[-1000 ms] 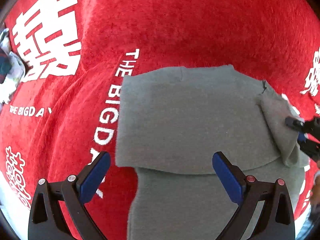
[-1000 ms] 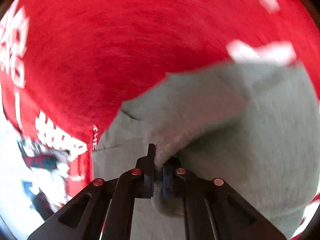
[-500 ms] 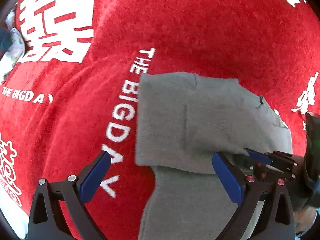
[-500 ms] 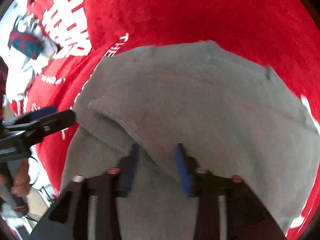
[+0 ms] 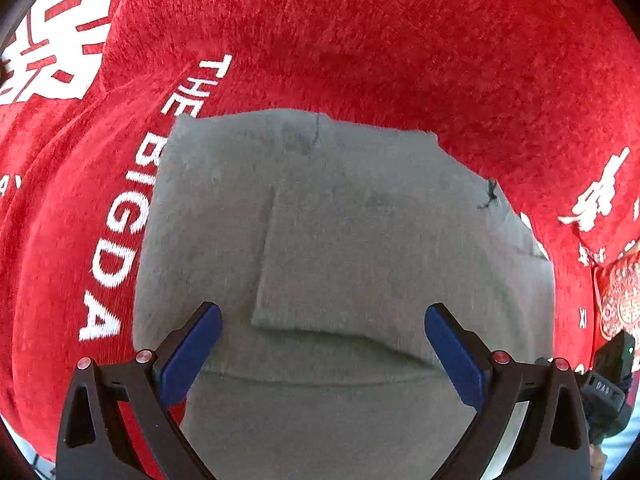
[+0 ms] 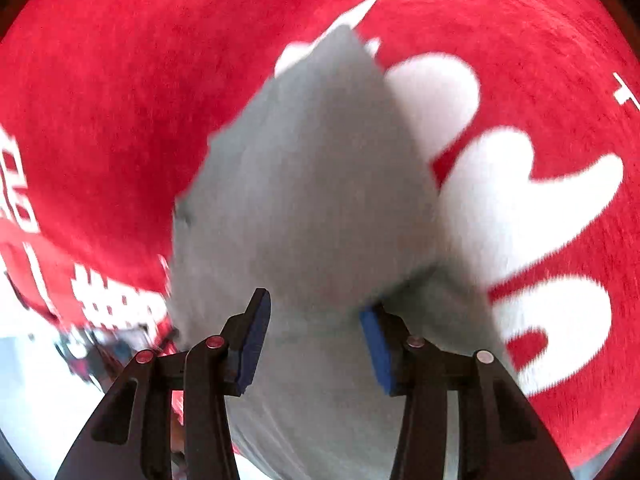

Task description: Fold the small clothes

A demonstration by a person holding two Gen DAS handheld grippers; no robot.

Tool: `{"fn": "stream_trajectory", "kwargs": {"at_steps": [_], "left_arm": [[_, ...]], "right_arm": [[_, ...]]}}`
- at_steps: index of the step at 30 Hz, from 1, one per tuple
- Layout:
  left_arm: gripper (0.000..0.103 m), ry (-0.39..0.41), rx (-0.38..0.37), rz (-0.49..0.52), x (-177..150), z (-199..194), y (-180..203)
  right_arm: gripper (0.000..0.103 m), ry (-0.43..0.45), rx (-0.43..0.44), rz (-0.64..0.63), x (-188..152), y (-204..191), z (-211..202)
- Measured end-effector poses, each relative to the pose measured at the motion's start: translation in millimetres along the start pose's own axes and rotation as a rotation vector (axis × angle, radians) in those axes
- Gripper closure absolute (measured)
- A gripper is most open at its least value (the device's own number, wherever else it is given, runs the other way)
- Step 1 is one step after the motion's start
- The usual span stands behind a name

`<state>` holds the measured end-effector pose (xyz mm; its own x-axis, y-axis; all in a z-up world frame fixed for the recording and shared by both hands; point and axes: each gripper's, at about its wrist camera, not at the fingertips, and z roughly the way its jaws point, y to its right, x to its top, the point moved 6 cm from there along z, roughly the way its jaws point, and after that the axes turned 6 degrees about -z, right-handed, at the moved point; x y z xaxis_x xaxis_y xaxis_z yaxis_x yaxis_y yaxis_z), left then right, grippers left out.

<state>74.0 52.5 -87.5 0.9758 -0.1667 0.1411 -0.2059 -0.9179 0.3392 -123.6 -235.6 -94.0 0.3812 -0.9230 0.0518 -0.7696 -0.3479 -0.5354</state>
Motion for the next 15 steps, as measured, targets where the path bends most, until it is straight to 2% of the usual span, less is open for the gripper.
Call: {"fn": "stream_trajectory", "kwargs": {"at_steps": [1, 3, 4, 6, 10, 13, 15], "left_arm": [[0.02, 0.004, 0.003, -0.009, 2, 1, 0], [0.074, -0.013, 0.028, -0.03, 6, 7, -4], [0.085, -0.015, 0.033, -0.038, 7, 7, -5], [0.087, -0.003, -0.01, -0.045, 4, -1, -3], [0.087, -0.007, 0.004, 0.044, -15, -5, 8], [0.087, -0.015, 0.042, 0.059, -25, 3, 6], [0.087, -0.01, 0.04, 0.053, -24, -1, 5]], "right_arm": [[0.097, 0.018, 0.002, -0.002, 5, -1, -2], [0.097, 0.047, 0.007, -0.038, 13, -6, -12], [0.097, 0.056, 0.006, -0.07, 14, -8, -17], [0.097, 0.051, -0.022, -0.132, 16, -7, -27], [0.097, 0.002, -0.116, -0.171, 13, 14, -19], [0.097, -0.007, -0.09, -0.15, 9, 23, -23], [0.093, -0.033, -0.09, -0.128, 10, 32, -38]]}}
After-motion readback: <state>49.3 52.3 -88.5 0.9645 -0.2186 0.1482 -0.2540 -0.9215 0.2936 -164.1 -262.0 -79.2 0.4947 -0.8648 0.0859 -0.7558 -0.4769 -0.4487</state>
